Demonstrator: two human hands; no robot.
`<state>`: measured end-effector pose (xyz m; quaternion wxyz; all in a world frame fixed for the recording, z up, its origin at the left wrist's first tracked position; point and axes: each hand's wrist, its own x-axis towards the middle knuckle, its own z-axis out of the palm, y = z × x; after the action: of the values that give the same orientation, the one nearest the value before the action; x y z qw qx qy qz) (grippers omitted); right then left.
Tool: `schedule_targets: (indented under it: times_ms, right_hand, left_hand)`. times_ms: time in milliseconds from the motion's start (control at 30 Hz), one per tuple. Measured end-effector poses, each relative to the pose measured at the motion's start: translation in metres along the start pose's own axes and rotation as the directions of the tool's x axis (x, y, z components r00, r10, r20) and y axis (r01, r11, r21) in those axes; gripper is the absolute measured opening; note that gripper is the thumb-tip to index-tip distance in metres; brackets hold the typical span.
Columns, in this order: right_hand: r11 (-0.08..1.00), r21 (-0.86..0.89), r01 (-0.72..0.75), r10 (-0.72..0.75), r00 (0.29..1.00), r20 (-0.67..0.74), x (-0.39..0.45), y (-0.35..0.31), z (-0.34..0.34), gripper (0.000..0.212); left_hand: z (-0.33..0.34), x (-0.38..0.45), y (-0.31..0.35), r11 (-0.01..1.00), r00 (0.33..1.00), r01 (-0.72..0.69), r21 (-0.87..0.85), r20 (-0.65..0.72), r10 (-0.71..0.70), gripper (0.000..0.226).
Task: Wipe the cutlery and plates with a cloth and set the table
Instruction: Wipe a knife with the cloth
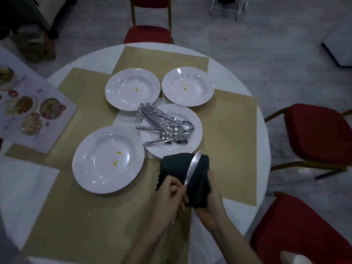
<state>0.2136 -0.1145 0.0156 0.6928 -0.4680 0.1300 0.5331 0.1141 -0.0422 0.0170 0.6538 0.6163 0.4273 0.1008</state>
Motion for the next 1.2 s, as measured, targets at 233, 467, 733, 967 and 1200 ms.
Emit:
schedule_targets:
  times_ms: [233, 467, 733, 967, 1200]
  right_hand:
    - [0.92, -0.372, 0.125, -0.162, 0.984, -0.069, 0.011, 0.024, -0.002, 0.033]
    - [0.97, -0.218, 0.108, -0.163, 0.955, -0.249, 0.021, 0.025, 0.001, 0.029]
    - [0.911, -0.383, 0.155, -0.24, 0.953, -0.184, 0.018, 0.026, 0.006, 0.03]
    - [0.928, -0.303, 0.215, -0.277, 0.945, -0.177, 0.013, 0.012, 0.009, 0.027]
    - [0.888, -0.423, 0.179, -0.249, 0.961, -0.116, 0.001, 0.037, 0.007, 0.019]
  left_hand:
    - [0.001, -0.023, -0.018, 0.995, 0.995, 0.097, 0.023, 0.0, -0.097, 0.008]
    - [-0.004, -0.04, -0.024, 0.991, 0.991, 0.13, 0.027, 0.012, -0.131, 0.02]
    - [0.0, -0.032, -0.014, 0.998, 0.997, 0.055, 0.0, -0.047, -0.055, 0.013]
    - [-0.008, -0.042, -0.014, 0.998, 0.999, 0.046, -0.037, 0.02, -0.045, 0.014]
    - [-0.013, -0.047, -0.017, 0.996, 0.997, 0.072, -0.049, -0.038, -0.073, 0.015]
